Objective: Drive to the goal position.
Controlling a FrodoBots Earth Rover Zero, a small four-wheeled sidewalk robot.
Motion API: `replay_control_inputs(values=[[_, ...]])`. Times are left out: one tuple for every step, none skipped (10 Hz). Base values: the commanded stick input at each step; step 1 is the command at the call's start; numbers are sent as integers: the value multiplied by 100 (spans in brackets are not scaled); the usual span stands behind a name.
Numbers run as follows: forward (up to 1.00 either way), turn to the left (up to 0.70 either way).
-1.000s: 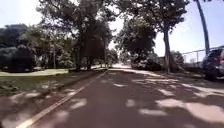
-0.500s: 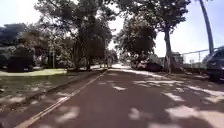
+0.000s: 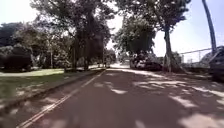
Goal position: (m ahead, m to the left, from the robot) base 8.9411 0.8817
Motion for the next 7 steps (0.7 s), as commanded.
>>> replay_control_inputs(values=[[70,0],[70,0],[70,0],[70,0],[70,0],[70,0],[70,0]])
